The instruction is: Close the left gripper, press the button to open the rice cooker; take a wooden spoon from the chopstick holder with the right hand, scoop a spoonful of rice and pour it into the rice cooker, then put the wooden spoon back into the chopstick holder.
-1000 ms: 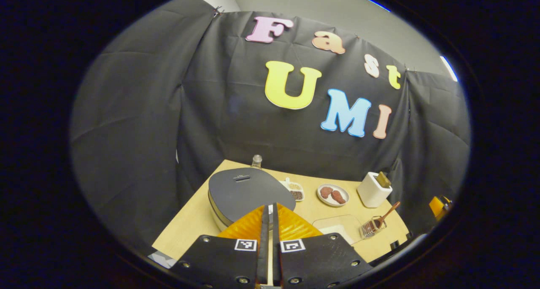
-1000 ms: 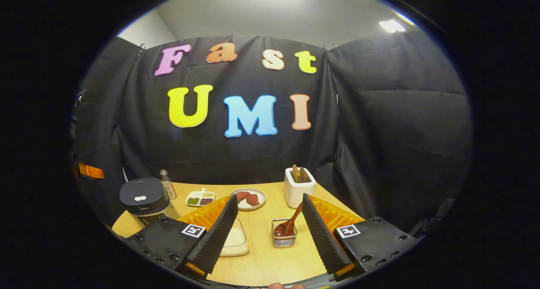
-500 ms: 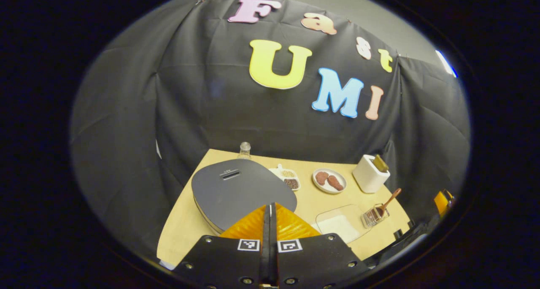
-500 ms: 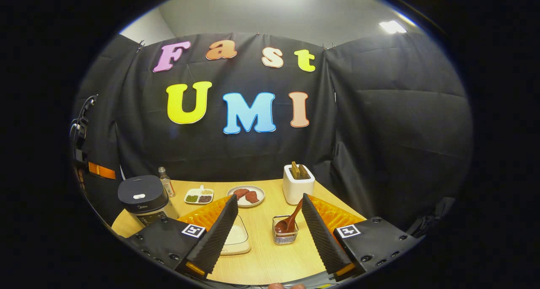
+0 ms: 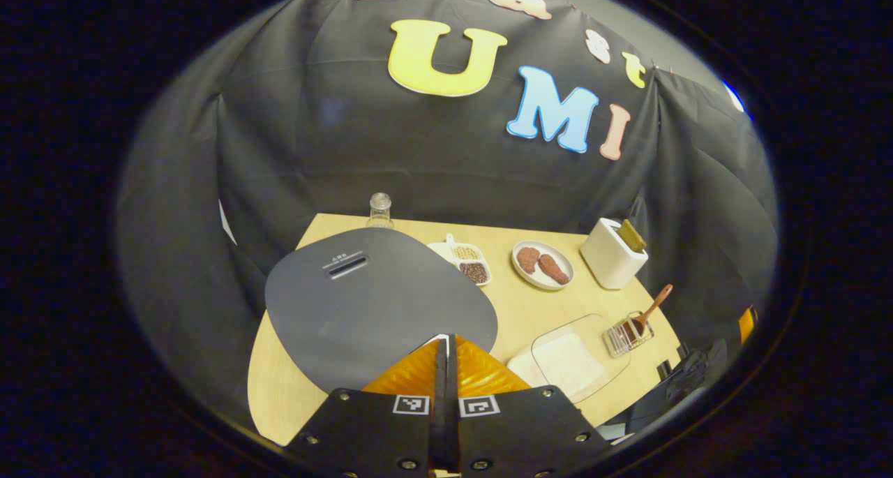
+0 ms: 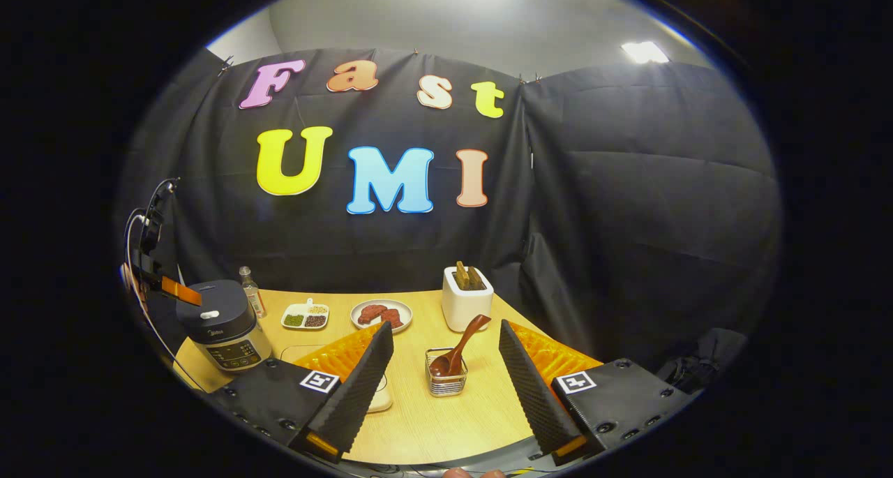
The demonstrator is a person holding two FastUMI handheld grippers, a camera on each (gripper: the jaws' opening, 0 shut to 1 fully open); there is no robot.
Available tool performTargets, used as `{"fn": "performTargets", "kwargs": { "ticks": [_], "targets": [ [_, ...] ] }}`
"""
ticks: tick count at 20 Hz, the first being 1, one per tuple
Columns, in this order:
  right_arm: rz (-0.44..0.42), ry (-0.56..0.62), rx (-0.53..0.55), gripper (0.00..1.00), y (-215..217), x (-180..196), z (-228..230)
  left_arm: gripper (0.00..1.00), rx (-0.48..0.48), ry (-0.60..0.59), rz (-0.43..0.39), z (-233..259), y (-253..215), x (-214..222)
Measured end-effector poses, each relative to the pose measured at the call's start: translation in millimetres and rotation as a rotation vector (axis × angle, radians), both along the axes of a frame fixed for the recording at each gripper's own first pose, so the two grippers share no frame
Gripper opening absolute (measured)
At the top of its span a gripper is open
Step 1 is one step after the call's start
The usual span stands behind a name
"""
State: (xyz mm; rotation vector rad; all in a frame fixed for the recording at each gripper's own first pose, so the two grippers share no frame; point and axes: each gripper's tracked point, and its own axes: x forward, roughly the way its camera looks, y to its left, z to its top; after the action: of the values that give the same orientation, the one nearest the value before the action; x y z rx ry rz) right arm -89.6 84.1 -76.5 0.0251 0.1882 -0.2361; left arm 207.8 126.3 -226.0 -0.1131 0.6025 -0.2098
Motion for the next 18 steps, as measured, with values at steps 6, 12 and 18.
{"fn": "performTargets", "kwargs": {
  "ticks": [6,12,18],
  "targets": [
    [-0.045,0.033,-0.011,0.96,-7,-6,-6,0.00,0.000,0.040,0.009,-21,-3,16],
    [-0.042,0.046,-0.019,0.96,-3,-4,-10,0.01,-0.002,0.066,0.012,-29,-1,13],
    [-0.030,0.051,-0.028,0.98,-5,0,-8,0.02,-0.024,0.081,0.040,-32,-1,12]
  ]
}}
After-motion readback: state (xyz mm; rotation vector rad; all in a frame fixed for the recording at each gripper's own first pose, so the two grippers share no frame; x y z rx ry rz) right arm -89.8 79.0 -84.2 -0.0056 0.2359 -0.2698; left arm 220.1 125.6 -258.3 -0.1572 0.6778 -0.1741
